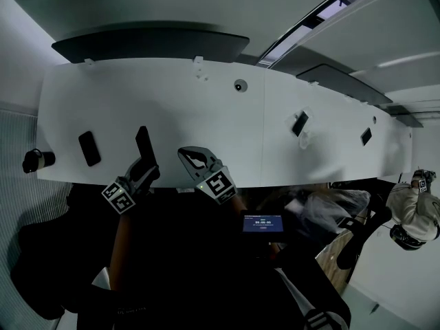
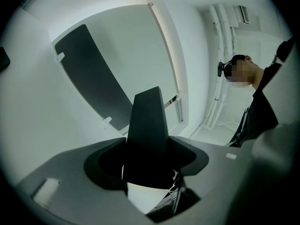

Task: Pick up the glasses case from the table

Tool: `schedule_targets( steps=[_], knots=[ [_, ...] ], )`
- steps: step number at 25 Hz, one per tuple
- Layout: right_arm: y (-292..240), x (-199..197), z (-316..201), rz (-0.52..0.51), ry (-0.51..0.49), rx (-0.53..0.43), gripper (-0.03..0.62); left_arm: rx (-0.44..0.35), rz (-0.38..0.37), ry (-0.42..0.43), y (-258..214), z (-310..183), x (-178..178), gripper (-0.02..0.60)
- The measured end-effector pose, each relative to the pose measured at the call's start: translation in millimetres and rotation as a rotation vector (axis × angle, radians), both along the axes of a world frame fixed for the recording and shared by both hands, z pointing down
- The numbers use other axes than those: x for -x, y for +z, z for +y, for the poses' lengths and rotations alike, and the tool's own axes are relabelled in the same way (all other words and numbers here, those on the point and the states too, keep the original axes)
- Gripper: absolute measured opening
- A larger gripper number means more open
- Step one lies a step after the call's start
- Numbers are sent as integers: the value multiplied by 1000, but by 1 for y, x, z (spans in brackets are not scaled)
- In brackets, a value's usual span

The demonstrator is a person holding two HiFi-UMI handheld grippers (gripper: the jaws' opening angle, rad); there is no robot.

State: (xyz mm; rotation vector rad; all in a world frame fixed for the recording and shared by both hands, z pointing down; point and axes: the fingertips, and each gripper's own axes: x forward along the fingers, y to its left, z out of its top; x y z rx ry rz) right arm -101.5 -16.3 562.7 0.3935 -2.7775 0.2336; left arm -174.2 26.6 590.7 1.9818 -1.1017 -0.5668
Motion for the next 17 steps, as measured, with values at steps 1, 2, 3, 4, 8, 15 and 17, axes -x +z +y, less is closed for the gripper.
schedule_targets(
  steps=[1,2,3,4,8,15,17],
  knots=[
    [0,0,0,-7,1,3,6,1,0,0,0,-1,0,288],
    [2,0,0,-8,3,7,6,2,0,0,0,-1,0,288],
    [5,-1,0,-4,4,10,6,3,0,0,1,-2,0,288],
    [5,-1,0,-2,2,12,6,5,-1,0,1,-2,1,288],
    [-2,3,1,-9,-10,0,6,15,-6,0,4,-2,2,288],
    [4,1,0,22,-10,4,6,39,-13,-7,9,-2,5,288],
    [5,0,-1,32,-12,2,6,51,-17,-9,12,-2,5,288]
  ],
)
